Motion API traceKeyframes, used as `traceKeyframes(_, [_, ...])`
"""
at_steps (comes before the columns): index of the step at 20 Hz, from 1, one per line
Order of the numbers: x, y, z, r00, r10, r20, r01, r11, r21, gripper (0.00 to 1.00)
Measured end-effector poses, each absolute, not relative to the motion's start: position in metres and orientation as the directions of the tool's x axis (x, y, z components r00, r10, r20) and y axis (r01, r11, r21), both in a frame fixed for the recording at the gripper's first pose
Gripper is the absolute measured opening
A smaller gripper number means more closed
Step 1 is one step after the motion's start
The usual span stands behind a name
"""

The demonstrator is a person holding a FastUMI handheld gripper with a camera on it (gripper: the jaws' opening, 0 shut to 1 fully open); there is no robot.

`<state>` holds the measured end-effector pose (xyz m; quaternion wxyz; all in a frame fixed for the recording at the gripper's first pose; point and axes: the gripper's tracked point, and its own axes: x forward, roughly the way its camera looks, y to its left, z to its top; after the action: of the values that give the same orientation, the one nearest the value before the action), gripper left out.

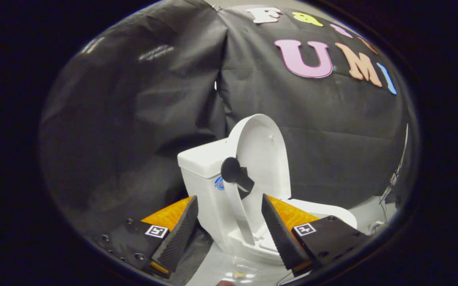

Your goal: Open the toilet lid.

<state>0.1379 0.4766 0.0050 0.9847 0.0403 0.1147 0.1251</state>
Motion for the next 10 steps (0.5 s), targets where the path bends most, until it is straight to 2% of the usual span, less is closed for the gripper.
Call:
traceKeyframes(5, [0.107, 0.425, 0.068, 0.968, 0.241, -0.075, -0.233, 0.968, 0.097, 0.98])
traceKeyframes(10, [0.069, 0.361, 0.093, 0.985, 0.158, -0.067, -0.154, 0.986, 0.060, 0.98])
